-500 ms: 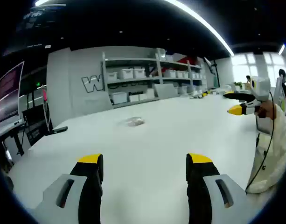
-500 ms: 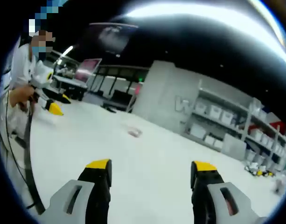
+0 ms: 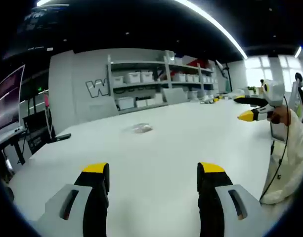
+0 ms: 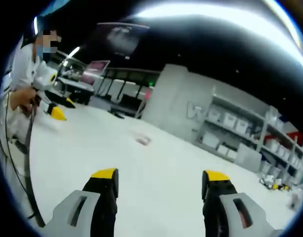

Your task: Open the resealable bag by pulling the two sides of the seal apart until the entire bag opening is separated and visibly accessible.

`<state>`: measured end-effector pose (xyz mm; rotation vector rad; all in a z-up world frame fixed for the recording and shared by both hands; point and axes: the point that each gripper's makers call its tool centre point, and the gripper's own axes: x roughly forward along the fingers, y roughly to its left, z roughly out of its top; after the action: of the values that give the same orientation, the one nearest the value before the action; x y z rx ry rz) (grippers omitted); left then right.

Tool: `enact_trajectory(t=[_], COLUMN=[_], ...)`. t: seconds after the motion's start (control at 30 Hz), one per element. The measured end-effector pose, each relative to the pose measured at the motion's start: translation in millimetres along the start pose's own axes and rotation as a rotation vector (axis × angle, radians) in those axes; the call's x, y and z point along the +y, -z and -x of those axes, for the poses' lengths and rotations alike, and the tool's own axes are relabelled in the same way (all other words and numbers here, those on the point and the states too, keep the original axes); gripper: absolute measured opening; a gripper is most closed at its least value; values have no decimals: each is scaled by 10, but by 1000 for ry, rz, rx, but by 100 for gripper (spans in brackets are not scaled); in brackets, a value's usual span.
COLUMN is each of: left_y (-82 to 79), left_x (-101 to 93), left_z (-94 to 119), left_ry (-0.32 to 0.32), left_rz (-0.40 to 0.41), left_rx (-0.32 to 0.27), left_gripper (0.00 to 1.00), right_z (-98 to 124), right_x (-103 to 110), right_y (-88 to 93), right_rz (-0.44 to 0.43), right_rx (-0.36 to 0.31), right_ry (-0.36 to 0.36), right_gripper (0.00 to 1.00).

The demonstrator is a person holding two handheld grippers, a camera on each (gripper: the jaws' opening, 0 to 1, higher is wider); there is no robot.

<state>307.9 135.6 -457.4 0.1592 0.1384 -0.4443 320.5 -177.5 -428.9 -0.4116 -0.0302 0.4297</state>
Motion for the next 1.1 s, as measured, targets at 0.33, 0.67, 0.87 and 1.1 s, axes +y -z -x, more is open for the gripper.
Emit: enact_trajectory(t=[0.33,0.67,0.87,1.1], left_y=[7,15,14,24], left_x=[17,14,16,6], left_z=[2,6,12,13], left_ry=[-3,-1,-3,0], left_rz=[3,4,5,5], left_rx=[1,3,3,5], left_gripper=[72,72,72,72], right_z=[-51,-112,-153,-169], right_x=[27,79,120,181], right_y=[-31,-32,-51,-33], right_rz=[69,102,124,168], right_rx=[8,18,15,33], right_ry=[8,-13,-27,-45], right_gripper=[68,68,68,68])
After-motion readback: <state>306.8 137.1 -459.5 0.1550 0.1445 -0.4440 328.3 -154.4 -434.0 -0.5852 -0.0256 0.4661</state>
